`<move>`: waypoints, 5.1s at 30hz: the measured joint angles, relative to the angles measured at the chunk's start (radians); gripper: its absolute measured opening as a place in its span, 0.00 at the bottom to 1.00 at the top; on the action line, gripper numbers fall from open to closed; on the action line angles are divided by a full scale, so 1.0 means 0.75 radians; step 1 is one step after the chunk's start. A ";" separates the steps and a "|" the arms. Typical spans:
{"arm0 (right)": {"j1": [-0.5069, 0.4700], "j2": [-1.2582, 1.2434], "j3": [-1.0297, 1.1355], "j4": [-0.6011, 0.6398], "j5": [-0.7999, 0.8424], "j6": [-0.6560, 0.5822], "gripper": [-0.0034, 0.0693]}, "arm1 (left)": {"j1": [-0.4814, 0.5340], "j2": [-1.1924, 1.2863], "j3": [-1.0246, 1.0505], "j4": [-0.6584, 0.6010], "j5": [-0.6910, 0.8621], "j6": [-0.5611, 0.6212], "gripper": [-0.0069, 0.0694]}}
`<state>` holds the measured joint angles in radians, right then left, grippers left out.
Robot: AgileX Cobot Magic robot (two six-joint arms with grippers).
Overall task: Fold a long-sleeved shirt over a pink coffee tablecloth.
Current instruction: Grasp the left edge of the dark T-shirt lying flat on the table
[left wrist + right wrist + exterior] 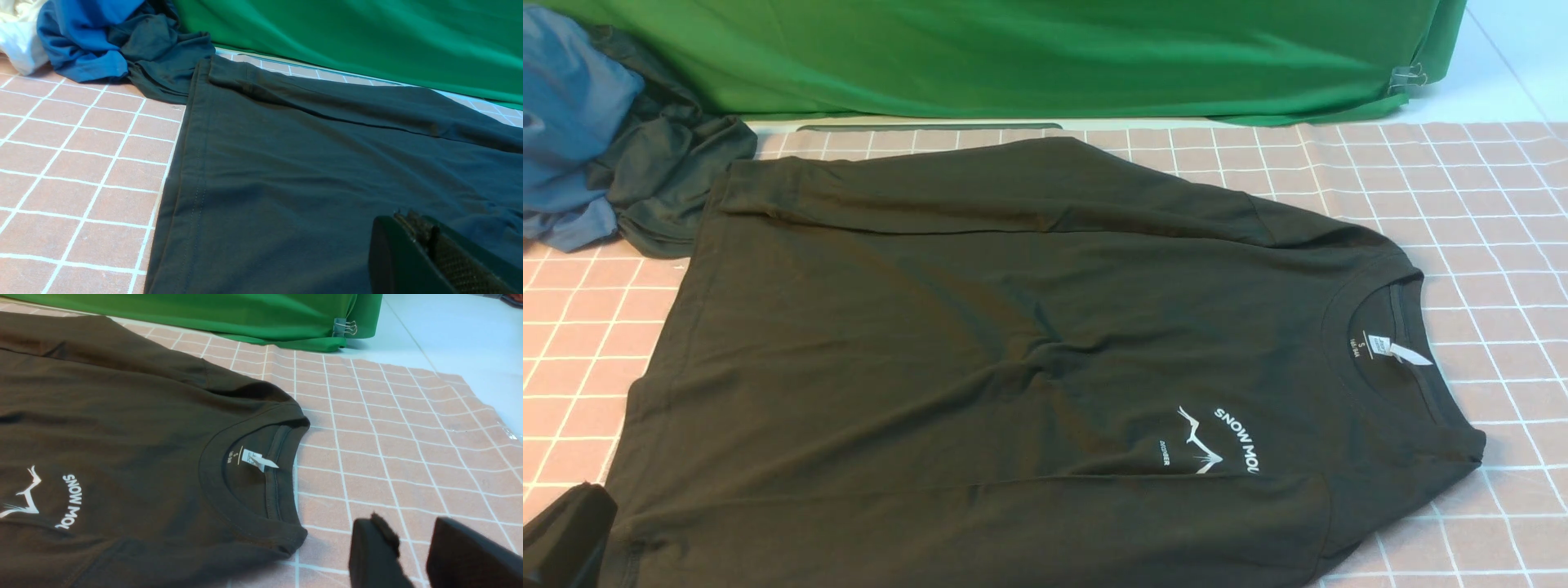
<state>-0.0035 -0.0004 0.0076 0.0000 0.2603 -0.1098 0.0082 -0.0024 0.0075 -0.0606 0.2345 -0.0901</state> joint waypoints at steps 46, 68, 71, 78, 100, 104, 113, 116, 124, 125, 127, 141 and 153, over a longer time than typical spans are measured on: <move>0.000 0.000 0.000 0.000 0.000 0.000 0.39 | 0.000 0.000 0.000 0.081 -0.245 0.000 0.11; 0.001 0.000 0.000 0.343 -0.684 0.704 0.38 | 0.000 0.000 0.000 -0.350 -0.896 -0.357 0.11; 0.001 0.000 0.000 0.346 -0.827 0.760 0.37 | 0.000 -0.001 -0.096 -0.359 -0.845 -0.372 0.11; 0.086 0.156 -0.371 0.092 -0.448 0.871 0.16 | 0.000 0.307 -0.669 -0.312 -0.001 -0.364 0.11; 0.834 1.673 -1.606 0.176 0.975 -0.178 0.10 | 0.000 1.104 -1.063 0.142 1.233 -0.459 0.11; 0.837 1.818 -1.619 0.285 1.050 -0.332 0.10 | 0.000 1.096 -1.063 0.119 1.292 -0.468 0.11; 0.837 1.861 -1.622 0.323 1.054 -0.379 0.10 | 0.000 1.286 -1.063 0.066 1.241 -0.280 0.11; 0.837 1.861 -1.622 0.351 1.052 -0.379 0.10 | 0.000 1.418 -1.063 0.065 1.200 -0.229 0.11; 0.837 1.861 -1.622 0.451 0.994 -0.382 0.10 | 0.000 1.708 -1.063 0.052 0.984 -0.022 0.18; 0.837 1.861 -1.622 0.458 0.990 -0.382 0.10 | 0.000 1.736 -1.063 0.070 0.955 -0.007 0.22; 0.837 1.861 -1.622 0.466 0.984 -0.382 0.10 | 0.000 1.787 -1.063 0.099 0.920 0.006 0.31; 0.837 1.861 -1.622 0.487 0.945 -0.453 0.10 | 0.000 2.104 -1.063 0.330 0.702 0.069 0.84; 0.837 1.861 -1.622 0.487 0.920 -0.453 0.10 | 0.000 2.148 -1.064 0.309 0.792 0.069 0.57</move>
<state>0.6246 1.3957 -1.2093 0.3650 0.9500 -0.4499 0.0082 1.6087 -0.7908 0.1713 0.8284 -0.0381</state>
